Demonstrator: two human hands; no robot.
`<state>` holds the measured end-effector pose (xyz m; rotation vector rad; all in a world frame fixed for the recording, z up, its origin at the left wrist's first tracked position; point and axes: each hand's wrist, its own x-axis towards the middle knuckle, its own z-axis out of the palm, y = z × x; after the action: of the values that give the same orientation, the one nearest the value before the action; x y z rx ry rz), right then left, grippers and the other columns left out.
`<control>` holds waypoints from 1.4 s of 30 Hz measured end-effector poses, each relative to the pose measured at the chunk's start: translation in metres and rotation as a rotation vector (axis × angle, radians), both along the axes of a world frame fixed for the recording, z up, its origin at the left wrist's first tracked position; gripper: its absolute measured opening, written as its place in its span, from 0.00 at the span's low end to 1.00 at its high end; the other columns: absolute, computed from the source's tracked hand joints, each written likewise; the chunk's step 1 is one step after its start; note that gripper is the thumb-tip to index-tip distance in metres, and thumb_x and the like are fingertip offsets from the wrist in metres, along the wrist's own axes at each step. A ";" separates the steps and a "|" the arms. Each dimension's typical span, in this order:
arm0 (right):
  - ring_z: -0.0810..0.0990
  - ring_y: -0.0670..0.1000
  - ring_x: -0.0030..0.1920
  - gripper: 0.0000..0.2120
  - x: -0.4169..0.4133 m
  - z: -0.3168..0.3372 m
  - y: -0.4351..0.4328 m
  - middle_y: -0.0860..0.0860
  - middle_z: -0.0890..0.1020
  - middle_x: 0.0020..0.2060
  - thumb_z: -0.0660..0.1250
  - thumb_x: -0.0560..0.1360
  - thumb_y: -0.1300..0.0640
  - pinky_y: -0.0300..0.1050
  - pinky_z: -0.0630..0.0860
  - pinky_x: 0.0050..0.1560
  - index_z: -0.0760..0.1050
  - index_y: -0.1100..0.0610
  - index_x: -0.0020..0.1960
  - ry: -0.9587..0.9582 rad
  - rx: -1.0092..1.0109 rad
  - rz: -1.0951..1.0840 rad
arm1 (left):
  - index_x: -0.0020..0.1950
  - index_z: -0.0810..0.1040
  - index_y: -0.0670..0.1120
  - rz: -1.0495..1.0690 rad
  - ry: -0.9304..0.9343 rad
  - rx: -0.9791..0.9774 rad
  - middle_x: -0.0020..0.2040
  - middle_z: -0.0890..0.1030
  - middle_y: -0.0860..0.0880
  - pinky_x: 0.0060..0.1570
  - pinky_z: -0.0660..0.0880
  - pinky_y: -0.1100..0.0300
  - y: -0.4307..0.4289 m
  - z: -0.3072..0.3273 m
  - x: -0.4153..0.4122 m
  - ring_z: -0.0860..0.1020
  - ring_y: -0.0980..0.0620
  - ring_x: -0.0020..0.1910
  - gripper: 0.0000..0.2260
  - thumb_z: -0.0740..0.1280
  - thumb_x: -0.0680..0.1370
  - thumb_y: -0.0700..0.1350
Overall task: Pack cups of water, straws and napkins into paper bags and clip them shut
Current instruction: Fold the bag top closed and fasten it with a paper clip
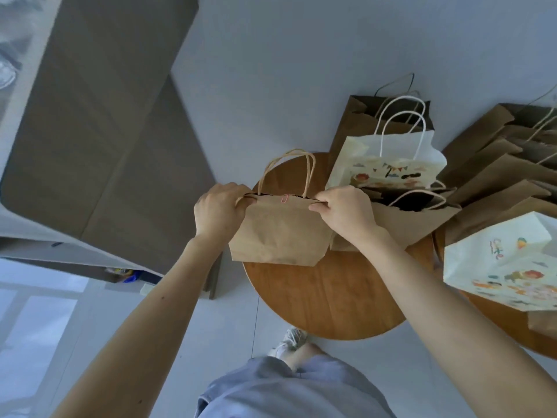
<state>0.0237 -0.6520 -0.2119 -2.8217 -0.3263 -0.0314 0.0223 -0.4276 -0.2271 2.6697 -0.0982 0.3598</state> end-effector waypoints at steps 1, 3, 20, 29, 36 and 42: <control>0.72 0.51 0.34 0.15 0.011 0.001 0.000 0.52 0.76 0.29 0.64 0.76 0.50 0.43 0.57 0.29 0.79 0.60 0.38 0.004 -0.012 0.008 | 0.47 0.83 0.46 0.025 0.029 -0.002 0.43 0.82 0.49 0.39 0.65 0.58 -0.002 0.001 0.009 0.77 0.44 0.46 0.06 0.68 0.75 0.46; 0.73 0.52 0.36 0.16 0.032 0.003 -0.001 0.51 0.76 0.31 0.64 0.77 0.50 0.43 0.58 0.29 0.79 0.61 0.38 0.008 -0.018 0.019 | 0.51 0.82 0.48 0.056 0.080 -0.005 0.48 0.82 0.51 0.41 0.64 0.59 -0.006 0.004 0.027 0.76 0.47 0.50 0.07 0.66 0.77 0.47; 0.82 0.60 0.46 0.08 0.217 -0.017 -0.027 0.57 0.84 0.43 0.67 0.73 0.65 0.53 0.78 0.47 0.83 0.60 0.49 -0.055 0.129 -0.089 | 0.51 0.83 0.49 0.020 0.197 -0.220 0.49 0.83 0.50 0.45 0.71 0.57 -0.028 -0.018 0.212 0.77 0.47 0.51 0.08 0.64 0.78 0.45; 0.79 0.56 0.54 0.11 0.259 -0.032 -0.039 0.55 0.82 0.52 0.63 0.77 0.60 0.48 0.72 0.55 0.80 0.57 0.57 0.061 0.084 -0.328 | 0.51 0.83 0.50 -0.046 0.269 -0.272 0.48 0.83 0.52 0.45 0.67 0.60 -0.053 -0.045 0.276 0.74 0.49 0.50 0.08 0.64 0.78 0.45; 0.78 0.56 0.56 0.12 0.266 -0.049 -0.041 0.55 0.81 0.55 0.62 0.78 0.62 0.49 0.73 0.56 0.79 0.57 0.59 0.134 0.060 -0.383 | 0.54 0.82 0.50 -0.051 0.300 -0.312 0.51 0.82 0.51 0.49 0.69 0.58 -0.059 -0.066 0.292 0.74 0.47 0.53 0.09 0.64 0.78 0.43; 0.67 0.57 0.67 0.18 0.256 -0.037 -0.029 0.58 0.73 0.64 0.59 0.77 0.68 0.50 0.68 0.62 0.71 0.62 0.66 0.069 0.146 -0.330 | 0.70 0.68 0.50 -0.054 0.250 -0.262 0.73 0.63 0.51 0.57 0.58 0.65 -0.059 -0.057 0.274 0.59 0.46 0.68 0.21 0.64 0.77 0.42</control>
<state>0.2794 -0.6811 -0.2490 -2.6916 0.1536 -0.0269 0.2963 -0.4864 -0.2837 2.4231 -0.0431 0.0176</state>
